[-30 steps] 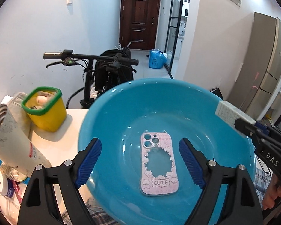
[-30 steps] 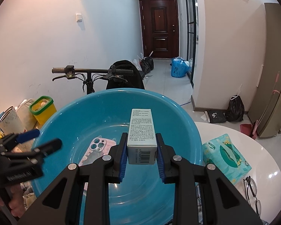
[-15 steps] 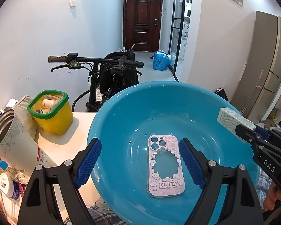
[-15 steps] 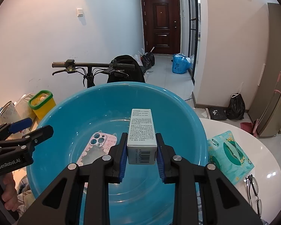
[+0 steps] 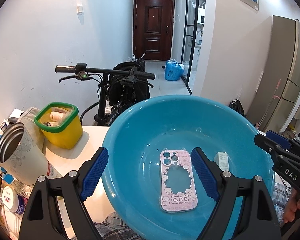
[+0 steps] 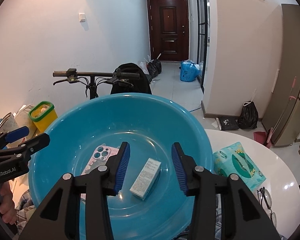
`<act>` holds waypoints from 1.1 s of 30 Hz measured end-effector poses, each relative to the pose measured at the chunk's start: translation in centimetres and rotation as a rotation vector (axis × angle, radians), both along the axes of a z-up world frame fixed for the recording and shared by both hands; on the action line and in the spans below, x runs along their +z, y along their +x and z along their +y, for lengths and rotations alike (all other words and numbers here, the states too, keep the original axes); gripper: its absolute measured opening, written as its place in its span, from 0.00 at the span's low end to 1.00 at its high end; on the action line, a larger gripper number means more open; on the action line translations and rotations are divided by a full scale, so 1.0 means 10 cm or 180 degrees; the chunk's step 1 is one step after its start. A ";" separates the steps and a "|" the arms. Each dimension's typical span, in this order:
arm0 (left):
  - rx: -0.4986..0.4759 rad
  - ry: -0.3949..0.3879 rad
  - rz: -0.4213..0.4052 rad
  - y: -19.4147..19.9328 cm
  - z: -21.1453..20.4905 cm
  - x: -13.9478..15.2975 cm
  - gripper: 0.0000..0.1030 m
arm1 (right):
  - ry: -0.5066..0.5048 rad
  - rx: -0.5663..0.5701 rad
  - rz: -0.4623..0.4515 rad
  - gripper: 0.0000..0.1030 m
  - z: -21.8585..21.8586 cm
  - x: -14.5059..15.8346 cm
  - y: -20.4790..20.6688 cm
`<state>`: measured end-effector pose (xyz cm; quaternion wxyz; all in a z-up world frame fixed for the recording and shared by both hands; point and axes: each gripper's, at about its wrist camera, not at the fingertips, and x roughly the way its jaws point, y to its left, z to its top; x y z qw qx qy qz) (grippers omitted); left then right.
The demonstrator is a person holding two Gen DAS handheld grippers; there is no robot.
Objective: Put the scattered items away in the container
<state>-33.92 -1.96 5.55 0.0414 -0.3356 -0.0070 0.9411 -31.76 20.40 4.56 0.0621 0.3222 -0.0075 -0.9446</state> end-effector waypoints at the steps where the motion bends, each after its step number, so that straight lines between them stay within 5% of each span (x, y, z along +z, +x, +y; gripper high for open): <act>1: 0.0003 0.0000 0.0015 0.01 0.00 0.02 0.84 | -0.0006 -0.0004 0.0013 0.41 0.01 0.01 0.01; 12: -0.0023 0.0002 0.0323 0.28 0.00 0.33 0.84 | 0.0013 -0.0001 0.0232 0.42 0.01 0.25 0.18; 22: -0.0064 0.0064 0.0710 0.65 0.00 0.72 0.86 | 0.0014 -0.0003 0.0559 0.55 -0.02 0.57 0.43; 27: -0.0144 0.0135 0.0980 0.90 -0.02 0.90 0.99 | 0.0002 -0.0008 0.0719 0.58 -0.01 0.72 0.56; 33: -0.0106 0.0035 0.1195 1.10 0.02 1.07 0.99 | 0.0001 -0.0052 0.0902 0.73 0.02 0.88 0.73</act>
